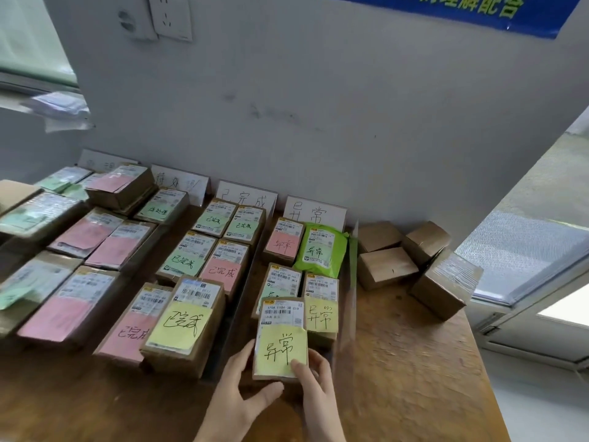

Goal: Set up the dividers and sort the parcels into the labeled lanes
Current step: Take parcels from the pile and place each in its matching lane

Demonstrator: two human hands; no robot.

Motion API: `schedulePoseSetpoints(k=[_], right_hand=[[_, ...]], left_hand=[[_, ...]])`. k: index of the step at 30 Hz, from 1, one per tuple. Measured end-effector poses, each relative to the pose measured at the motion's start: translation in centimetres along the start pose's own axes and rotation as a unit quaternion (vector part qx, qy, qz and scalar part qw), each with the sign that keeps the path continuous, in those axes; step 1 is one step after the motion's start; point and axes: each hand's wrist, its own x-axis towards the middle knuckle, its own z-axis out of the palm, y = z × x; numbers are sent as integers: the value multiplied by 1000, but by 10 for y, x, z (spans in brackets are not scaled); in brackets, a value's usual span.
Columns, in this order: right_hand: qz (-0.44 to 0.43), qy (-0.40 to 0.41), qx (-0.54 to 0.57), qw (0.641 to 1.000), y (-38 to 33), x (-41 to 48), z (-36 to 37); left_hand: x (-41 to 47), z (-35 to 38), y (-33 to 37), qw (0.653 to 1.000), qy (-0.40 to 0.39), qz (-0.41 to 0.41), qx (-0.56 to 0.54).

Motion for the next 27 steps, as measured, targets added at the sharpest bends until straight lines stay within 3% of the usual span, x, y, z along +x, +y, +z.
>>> schedulePoseSetpoints(k=[9,17,21,27], right_hand=[[12,8,-161,987,47,-8,1],[-7,1,-329,944,67,-3,9],[-38,5,-373,927,65,-4,10],[-119,24,-440,890,56,-16,4]], left_hand=[[-15,-14,-29,982,18,-15,185],[-24,-13,-46,955,72,17,286],[-30,-12,-52,940,114,63,314],[-34,-16,-50,901,97,88,413]])
